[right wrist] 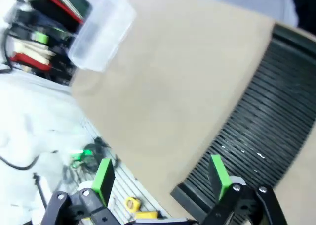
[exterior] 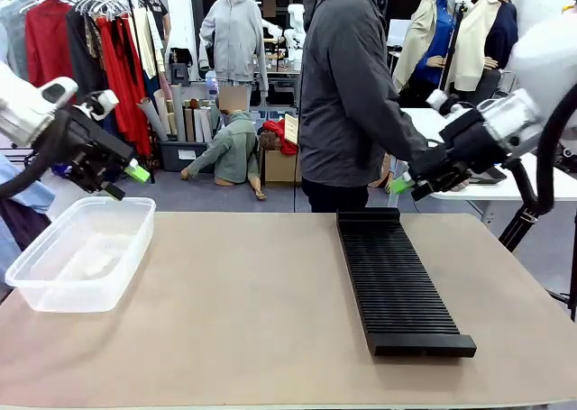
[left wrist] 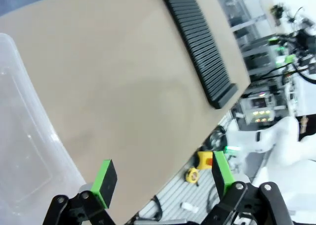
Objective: Sort PCBs into racks and boxes based on the side picked up.
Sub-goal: Pick up the Blank PCB handed by the Human.
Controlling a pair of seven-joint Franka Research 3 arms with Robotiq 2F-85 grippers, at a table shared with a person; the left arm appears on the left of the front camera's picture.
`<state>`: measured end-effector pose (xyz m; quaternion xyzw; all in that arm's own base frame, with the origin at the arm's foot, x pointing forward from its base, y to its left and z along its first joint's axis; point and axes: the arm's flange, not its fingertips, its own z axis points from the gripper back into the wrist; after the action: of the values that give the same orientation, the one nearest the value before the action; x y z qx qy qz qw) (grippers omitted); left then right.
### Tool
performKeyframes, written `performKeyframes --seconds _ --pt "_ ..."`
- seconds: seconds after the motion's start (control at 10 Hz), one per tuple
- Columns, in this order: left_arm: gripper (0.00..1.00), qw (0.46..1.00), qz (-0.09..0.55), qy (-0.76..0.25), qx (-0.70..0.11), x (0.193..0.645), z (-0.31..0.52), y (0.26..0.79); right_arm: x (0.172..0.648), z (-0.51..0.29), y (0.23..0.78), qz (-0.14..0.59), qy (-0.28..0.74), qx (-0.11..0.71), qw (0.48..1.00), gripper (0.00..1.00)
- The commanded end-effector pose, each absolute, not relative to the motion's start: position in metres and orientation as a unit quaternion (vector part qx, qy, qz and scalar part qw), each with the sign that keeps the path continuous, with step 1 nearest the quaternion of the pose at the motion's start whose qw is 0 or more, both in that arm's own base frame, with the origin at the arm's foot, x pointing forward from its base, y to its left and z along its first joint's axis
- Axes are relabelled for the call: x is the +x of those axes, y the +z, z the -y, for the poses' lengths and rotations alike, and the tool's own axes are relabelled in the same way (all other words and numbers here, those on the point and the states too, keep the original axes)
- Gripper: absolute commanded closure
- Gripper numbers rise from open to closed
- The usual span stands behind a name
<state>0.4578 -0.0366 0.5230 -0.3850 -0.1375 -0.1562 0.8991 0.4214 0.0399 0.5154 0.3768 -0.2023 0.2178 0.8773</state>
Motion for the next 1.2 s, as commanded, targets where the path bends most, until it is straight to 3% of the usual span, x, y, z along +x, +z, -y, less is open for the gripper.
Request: performKeyframes --seconds 0.0,0.2,0.5,1.1 --pt "0.0 0.879 0.144 -0.144 -0.43 0.452 0.025 0.528 0.415 -0.016 0.515 0.214 0.22 0.469 0.828 0.0" --pt "0.0 0.86 0.149 -0.134 -0.469 0.446 0.004 0.527 0.407 0.007 0.509 0.215 0.216 0.547 0.78 0.0" --pt "0.0 0.816 0.182 -0.118 -0.535 0.42 -0.032 0.521 0.388 0.033 0.503 0.226 0.188 0.586 0.755 0.0" --pt "0.0 0.779 0.218 -0.124 -0.575 0.401 -0.062 0.49 0.381 0.058 0.48 0.235 0.148 0.624 0.731 0.0"
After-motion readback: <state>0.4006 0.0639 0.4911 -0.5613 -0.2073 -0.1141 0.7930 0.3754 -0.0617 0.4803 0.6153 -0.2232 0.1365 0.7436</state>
